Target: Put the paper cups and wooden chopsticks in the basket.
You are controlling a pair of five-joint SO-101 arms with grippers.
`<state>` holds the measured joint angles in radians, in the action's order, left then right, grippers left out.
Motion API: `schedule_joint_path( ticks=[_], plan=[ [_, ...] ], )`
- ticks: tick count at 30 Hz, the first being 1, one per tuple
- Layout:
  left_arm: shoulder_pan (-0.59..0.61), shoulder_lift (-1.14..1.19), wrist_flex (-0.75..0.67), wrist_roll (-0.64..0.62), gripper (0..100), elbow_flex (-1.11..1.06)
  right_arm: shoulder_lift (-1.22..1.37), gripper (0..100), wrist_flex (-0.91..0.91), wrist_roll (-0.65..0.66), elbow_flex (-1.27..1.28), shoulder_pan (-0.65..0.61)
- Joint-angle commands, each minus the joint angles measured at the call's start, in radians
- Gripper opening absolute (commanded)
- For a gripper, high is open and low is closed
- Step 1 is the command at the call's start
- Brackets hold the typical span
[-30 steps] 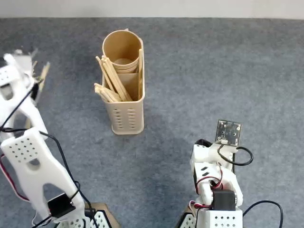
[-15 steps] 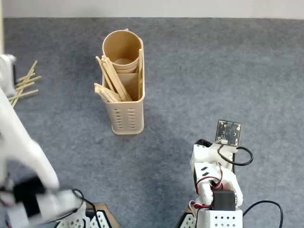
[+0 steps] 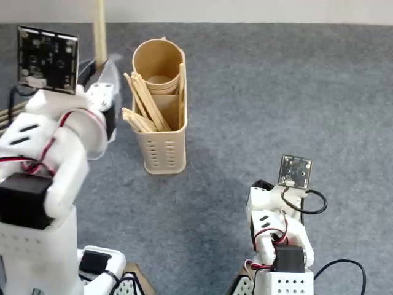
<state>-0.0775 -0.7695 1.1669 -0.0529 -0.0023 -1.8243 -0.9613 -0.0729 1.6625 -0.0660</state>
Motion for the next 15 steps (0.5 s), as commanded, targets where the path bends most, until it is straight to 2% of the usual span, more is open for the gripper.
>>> schedule_joint_path(
  ticks=[1, 5, 9, 15],
  plan=[
    [-0.097, -0.018, -0.114, -0.032, 0, -0.018, -0.001, 0.5, 0.002, 0.009, 0.160, 0.010],
    [-0.157, -0.018, -0.262, -0.034, 1, -0.154, -0.001, 0.5, 0.002, 0.009, 0.160, 0.010],
    [-0.162, -0.018, -0.393, -0.034, 1, -0.311, -0.001, 0.5, 0.002, 0.009, 0.160, 0.010],
    [-0.156, -0.019, -0.433, -0.029, 1, -0.378, -0.001, 0.5, 0.002, 0.009, 0.160, 0.010]
  ],
)
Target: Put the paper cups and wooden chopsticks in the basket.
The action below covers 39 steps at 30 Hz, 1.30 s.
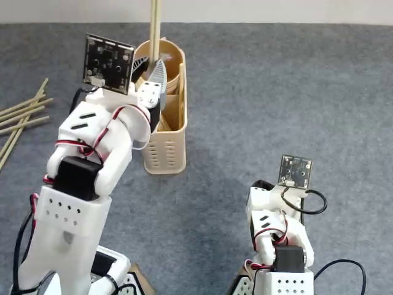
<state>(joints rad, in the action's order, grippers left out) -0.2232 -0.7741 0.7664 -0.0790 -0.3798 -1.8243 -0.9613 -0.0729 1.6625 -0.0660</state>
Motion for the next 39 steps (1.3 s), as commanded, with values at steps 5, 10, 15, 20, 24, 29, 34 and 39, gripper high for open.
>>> schedule_joint_path(
  ticks=[5, 10, 15, 20, 24, 29, 34, 39],
  plan=[
    [0.050, -0.016, -0.032, -0.008, 9, 0.005, -0.001, 0.5, 0.002, 0.009, 0.160, 0.010],
    [0.108, -0.016, -0.032, -0.008, 9, 0.002, -0.001, 0.5, 0.002, 0.009, 0.160, 0.010],
    [0.125, -0.016, -0.032, -0.008, 9, -0.004, -0.001, 0.5, 0.002, 0.009, 0.160, 0.010],
    [0.116, -0.015, -0.032, -0.011, 9, -0.004, -0.001, 0.5, 0.002, 0.009, 0.160, 0.010],
    [0.071, -0.013, -0.032, -0.097, 10, -0.004, -0.001, 0.5, 0.002, 0.009, 0.160, 0.010],
    [0.076, -0.013, -0.032, -0.138, 17, -0.005, -0.001, 0.5, 0.002, 0.009, 0.160, 0.010],
    [0.077, -0.013, -0.011, -0.137, 17, 0.004, -0.001, 0.5, 0.002, 0.009, 0.160, 0.010],
    [0.232, -0.016, 0.029, -0.135, 17, 0.019, -0.001, 0.5, 0.002, 0.009, 0.160, 0.010]
  ],
)
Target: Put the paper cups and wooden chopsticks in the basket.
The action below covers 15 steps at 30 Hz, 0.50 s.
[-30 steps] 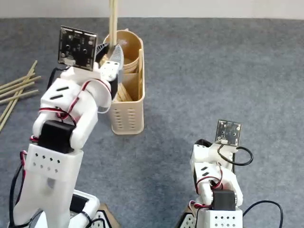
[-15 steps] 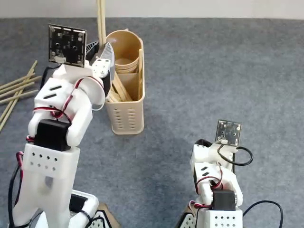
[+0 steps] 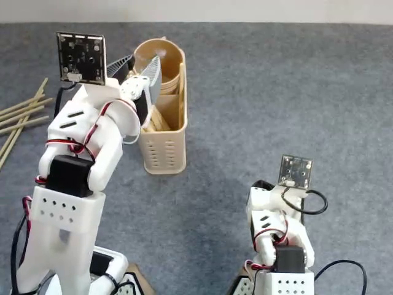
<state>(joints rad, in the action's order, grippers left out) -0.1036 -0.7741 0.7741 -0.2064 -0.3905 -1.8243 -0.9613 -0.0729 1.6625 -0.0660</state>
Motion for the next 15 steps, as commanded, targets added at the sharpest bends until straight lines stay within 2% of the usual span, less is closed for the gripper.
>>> schedule_joint_path(
  ticks=[1, 4, 7, 10, 15],
  plan=[
    [0.188, -0.013, 0.031, -0.008, 17, 0.033, -0.001, 0.5, 0.002, 0.009, 0.160, 0.010],
    [0.423, 0.030, 0.034, 0.026, 17, 0.031, -0.001, 0.5, 0.002, 0.009, 0.160, 0.010],
    [0.584, 0.174, 0.040, 0.227, 17, 0.039, -0.001, 0.5, 0.002, 0.009, 0.160, 0.010],
    [0.722, 0.348, 0.034, 0.387, 17, 0.048, -0.001, 0.5, 0.002, 0.009, 0.160, 0.010],
    [0.878, 0.634, 0.038, 0.517, 17, 0.199, -0.001, 0.5, 0.002, 0.009, 0.160, 0.010]
  ],
)
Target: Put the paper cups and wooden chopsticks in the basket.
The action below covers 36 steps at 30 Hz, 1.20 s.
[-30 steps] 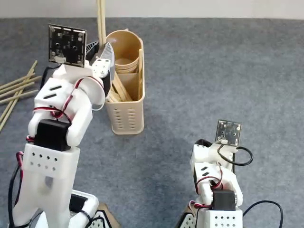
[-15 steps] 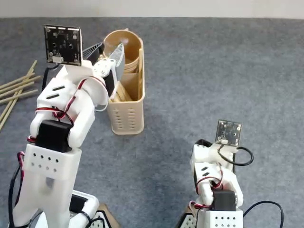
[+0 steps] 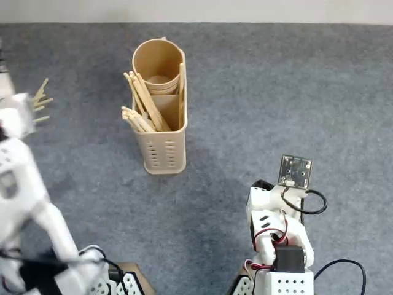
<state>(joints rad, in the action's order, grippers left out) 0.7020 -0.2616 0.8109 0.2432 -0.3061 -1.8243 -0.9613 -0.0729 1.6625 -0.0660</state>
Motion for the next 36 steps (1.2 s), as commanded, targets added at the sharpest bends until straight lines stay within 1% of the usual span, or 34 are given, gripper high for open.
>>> schedule_joint_path(
  ticks=[1, 6, 12, 14, 16, 19, 25, 34, 36],
  plan=[
    [0.090, 0.174, 0.002, 0.098, 17, 0.153, -0.001, 0.5, 0.002, 0.009, 0.160, 0.010],
    [0.117, 0.401, 0.032, 0.279, 18, 0.325, -0.001, 0.5, 0.002, 0.009, 0.160, 0.010],
    [0.110, 0.627, 0.172, 0.410, 18, 0.518, -0.001, 0.5, 0.002, 0.009, 0.160, 0.010],
    [0.110, 0.690, 0.206, 0.445, 21, 0.578, -0.001, 0.5, 0.002, 0.009, 0.160, 0.010],
    [0.110, 0.743, 0.242, 0.509, 25, 0.633, -0.001, 0.5, 0.002, 0.009, 0.160, 0.010],
    [0.113, 0.816, 0.299, 0.594, 27, 0.720, -0.001, 0.5, 0.002, 0.009, 0.160, 0.010],
    [0.139, 0.940, 0.316, 0.597, 26, 0.865, -0.001, 0.5, 0.002, 0.009, 0.160, 0.010],
    [0.153, 1.066, 0.316, 0.598, 26, 0.897, -0.001, 0.5, 0.002, 0.009, 0.160, 0.010],
    [0.150, 1.089, 0.316, 0.598, 24, 0.895, -0.001, 0.5, 0.002, 0.009, 0.160, 0.010]
  ],
)
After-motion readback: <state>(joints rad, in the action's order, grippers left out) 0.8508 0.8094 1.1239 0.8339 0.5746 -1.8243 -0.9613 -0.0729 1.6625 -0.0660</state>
